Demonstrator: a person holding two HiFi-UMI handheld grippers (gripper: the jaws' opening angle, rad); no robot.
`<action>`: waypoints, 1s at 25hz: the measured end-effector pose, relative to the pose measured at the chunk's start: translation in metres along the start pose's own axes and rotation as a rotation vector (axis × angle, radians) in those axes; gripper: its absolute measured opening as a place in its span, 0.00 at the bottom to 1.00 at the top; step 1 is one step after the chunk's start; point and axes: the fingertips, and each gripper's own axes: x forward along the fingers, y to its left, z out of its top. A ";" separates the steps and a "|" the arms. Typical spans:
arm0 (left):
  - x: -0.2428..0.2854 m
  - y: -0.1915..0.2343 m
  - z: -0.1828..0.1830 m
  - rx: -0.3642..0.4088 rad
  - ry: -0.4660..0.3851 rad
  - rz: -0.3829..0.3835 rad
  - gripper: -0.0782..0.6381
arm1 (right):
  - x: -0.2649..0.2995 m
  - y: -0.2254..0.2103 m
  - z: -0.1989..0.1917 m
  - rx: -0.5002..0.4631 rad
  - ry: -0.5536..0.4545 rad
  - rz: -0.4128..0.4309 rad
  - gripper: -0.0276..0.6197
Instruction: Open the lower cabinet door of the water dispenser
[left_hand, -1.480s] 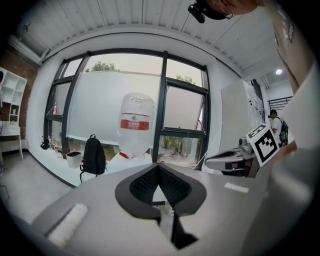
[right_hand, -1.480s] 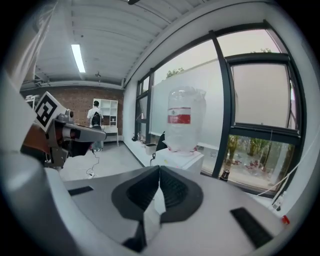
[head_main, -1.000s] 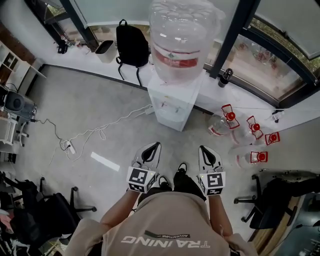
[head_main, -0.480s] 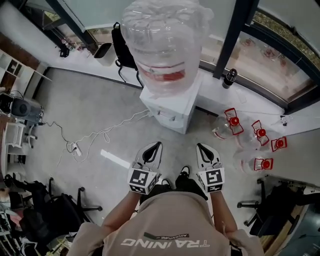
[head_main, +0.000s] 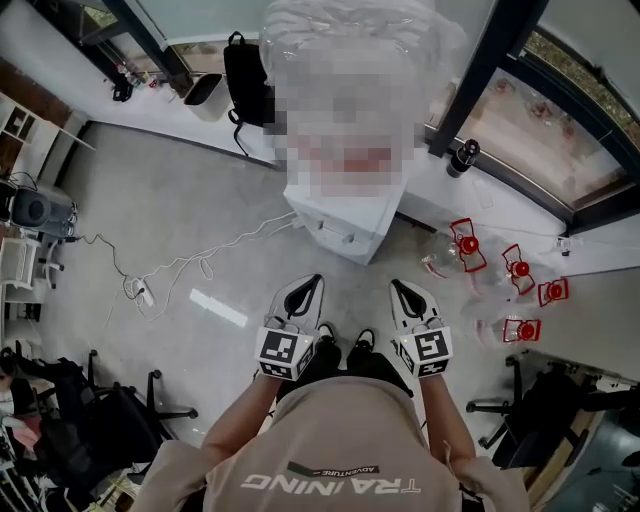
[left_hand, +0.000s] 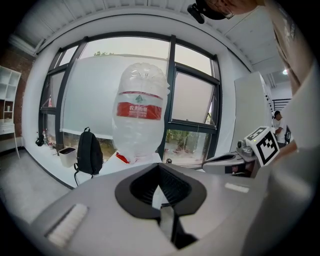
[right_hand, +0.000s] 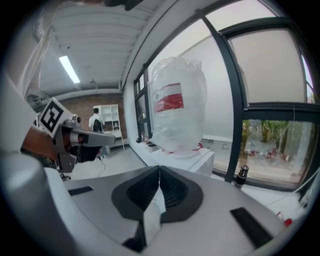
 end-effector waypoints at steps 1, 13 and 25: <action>0.000 0.007 0.002 -0.001 -0.008 -0.008 0.12 | 0.002 0.001 0.002 0.035 -0.016 -0.012 0.06; -0.003 0.051 -0.004 0.023 -0.054 -0.061 0.12 | 0.026 0.033 0.020 -0.045 -0.028 -0.090 0.06; -0.025 0.007 -0.054 0.019 -0.023 0.037 0.12 | 0.003 0.028 -0.031 -0.054 -0.006 -0.070 0.06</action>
